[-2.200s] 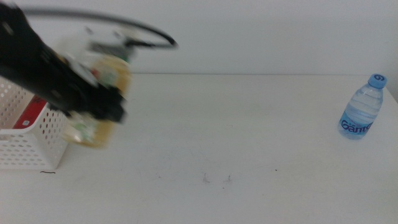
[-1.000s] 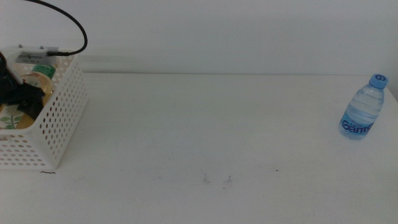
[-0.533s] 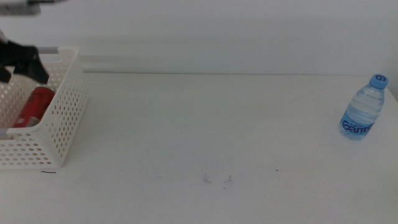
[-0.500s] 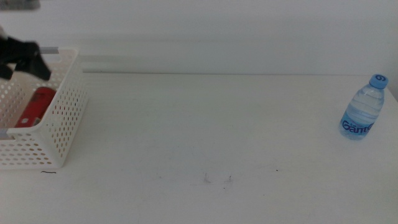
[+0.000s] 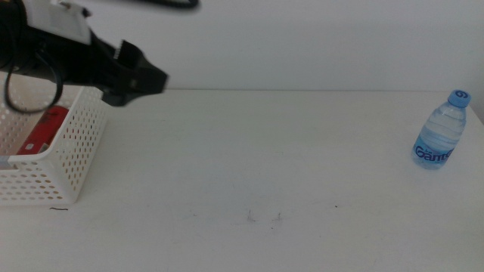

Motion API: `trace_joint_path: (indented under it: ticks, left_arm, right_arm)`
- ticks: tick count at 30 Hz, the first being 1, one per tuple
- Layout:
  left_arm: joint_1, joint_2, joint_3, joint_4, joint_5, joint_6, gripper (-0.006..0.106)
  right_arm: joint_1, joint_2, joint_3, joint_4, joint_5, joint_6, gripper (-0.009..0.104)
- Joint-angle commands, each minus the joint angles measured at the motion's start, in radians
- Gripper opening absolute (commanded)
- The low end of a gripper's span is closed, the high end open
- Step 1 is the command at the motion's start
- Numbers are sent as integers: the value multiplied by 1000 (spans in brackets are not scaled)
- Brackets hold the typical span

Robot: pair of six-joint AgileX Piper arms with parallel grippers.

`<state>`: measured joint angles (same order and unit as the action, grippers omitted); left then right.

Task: Use arms to grab the bottles and put them into the dustbin to the left of the table.

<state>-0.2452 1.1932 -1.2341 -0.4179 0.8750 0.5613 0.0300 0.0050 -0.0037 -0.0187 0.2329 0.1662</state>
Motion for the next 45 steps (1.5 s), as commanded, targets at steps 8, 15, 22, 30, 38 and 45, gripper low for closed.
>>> trace_joint_path:
  ticks: [8,15,22,30,38,45]
  left_arm:
    - [-194,-195,-124,174,123,-169,94]
    - [-194,-252,-205,174,204,-179,94]
    - [-194,-252,-205,174,198,-167,94]
    - [-194,-252,-205,176,130,-169,94]
    - [-194,-252,-205,184,130,-169,94]
    - [-194,-252,-205,184,130,-169,94]
  right_arm:
    - [-6,-5,4,-3,-9,-6,77]
    - [-6,-5,4,-3,-9,-6,77]
    - [-6,-5,4,-3,-9,-6,77]
    - [-6,-5,4,-3,-9,-6,77]
    - [-6,-5,4,-85,-9,-61,77]
    - [-6,-5,4,-80,-9,-59,77]
